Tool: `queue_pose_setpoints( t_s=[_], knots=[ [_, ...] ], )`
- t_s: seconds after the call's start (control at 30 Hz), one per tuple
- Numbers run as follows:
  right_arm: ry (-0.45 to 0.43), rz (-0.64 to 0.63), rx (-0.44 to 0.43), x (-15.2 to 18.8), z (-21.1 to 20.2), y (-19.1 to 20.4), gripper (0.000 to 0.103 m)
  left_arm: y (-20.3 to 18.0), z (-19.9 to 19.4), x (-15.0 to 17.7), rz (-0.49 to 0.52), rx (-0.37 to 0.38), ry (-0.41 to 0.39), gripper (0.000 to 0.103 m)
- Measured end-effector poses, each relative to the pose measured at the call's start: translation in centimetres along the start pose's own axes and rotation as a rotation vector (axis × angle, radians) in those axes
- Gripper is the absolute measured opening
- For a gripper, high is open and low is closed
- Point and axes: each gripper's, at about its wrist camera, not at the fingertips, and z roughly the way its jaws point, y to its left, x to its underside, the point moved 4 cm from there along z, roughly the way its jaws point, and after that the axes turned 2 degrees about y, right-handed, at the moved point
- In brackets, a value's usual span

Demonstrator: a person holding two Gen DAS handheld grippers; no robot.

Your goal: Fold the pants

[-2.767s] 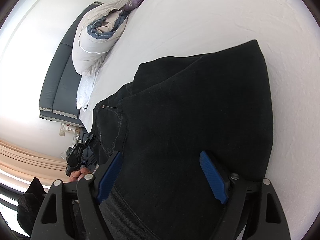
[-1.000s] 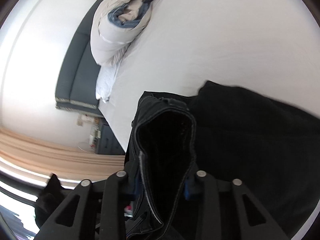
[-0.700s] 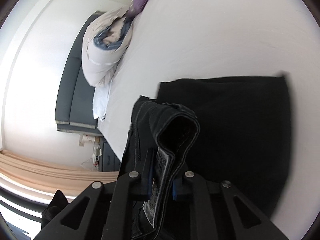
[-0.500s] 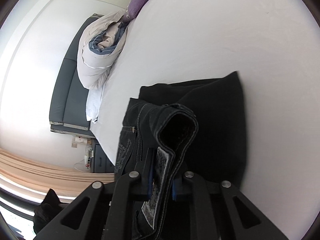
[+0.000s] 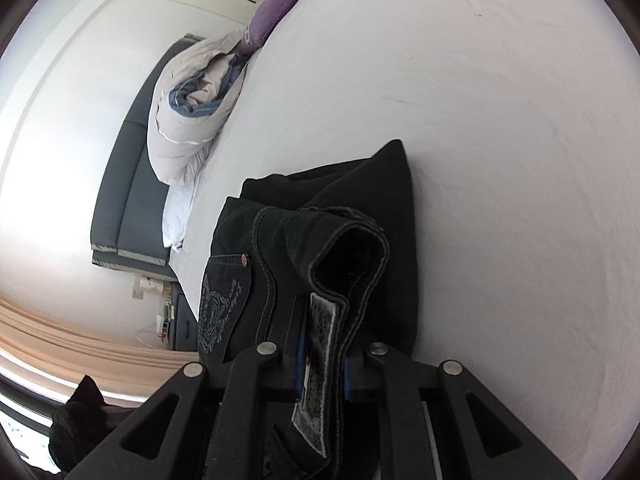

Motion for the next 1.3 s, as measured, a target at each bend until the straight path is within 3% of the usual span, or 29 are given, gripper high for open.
queue_pose_setpoints(
  t_s=[0.13, 0.23, 0.27, 0.33, 0.43, 0.6, 0.63, 0.67, 0.73, 0.8, 0.83, 0.87, 0.9, 0.97, 1.1, 1.3],
  knots=[
    [0.012, 0.049, -0.031, -0.4, -0.3, -0.6, 0.025, -0.4, 0.5, 0.1, 0.020, -0.046, 0.012, 0.023],
    [-0.023, 0.035, -0.017, -1.0, -1.8, -0.5, 0.032, 1.0, -0.3, 0.7, -0.016, 0.017, 0.014, 0.032],
    [-0.039, 0.040, -0.012, -1.2, -2.5, -0.6, 0.032, 1.7, -0.9, 0.9, -0.034, 0.044, 0.011, 0.056],
    [-0.075, 0.053, 0.004, -1.6, -3.8, -0.7, 0.035, 3.2, -3.0, 1.3, -0.073, 0.064, -0.036, 0.083],
    [-0.116, 0.044, -0.015, -1.8, -5.8, 0.3, 0.035, 5.7, -5.6, 2.3, -0.151, 0.099, -0.092, 0.083],
    [-0.081, -0.067, -0.214, -0.8, -6.2, 5.9, 0.035, 13.6, -4.7, 4.5, -0.392, 0.185, -0.092, 0.081],
    [-0.049, -0.097, -0.231, -0.1, -5.5, 7.1, 0.034, 15.4, -3.8, 5.0, -0.442, 0.201, -0.082, 0.071],
    [-0.022, -0.116, -0.230, 0.6, -4.8, 7.8, 0.034, 17.2, -3.0, 4.5, -0.490, 0.222, -0.072, 0.056],
    [0.033, -0.142, -0.206, 2.0, -3.2, 8.4, 0.027, 21.0, -0.5, 5.5, -0.608, 0.280, -0.044, 0.043],
    [0.101, -0.136, -0.113, 3.5, -0.7, 7.2, 0.025, 22.8, 1.9, 6.2, -0.690, 0.339, 0.010, 0.033],
    [0.126, -0.102, -0.074, 3.9, 0.2, 6.1, 0.017, 23.4, 2.7, 6.5, -0.715, 0.346, 0.025, 0.032],
    [0.147, -0.068, -0.027, 4.2, 1.1, 4.7, 0.002, 24.3, 3.7, 6.7, -0.746, 0.359, 0.034, 0.032],
    [0.150, -0.036, 0.020, 4.5, 1.8, 2.8, 0.000, 25.1, 5.2, 7.1, -0.779, 0.387, 0.051, 0.031],
    [0.126, 0.018, -0.033, 4.6, 1.8, 1.4, 0.000, 25.7, 7.4, 7.5, -0.833, 0.410, 0.068, 0.029],
    [0.122, -0.033, 0.022, 4.4, 1.7, 2.0, 0.000, 25.3, 12.2, 8.9, -0.882, 0.423, 0.158, 0.019],
    [0.104, -0.019, 0.011, 4.0, 1.6, 1.6, 0.000, 24.0, 13.2, 10.8, -0.899, 0.405, 0.170, 0.017]
  ],
)
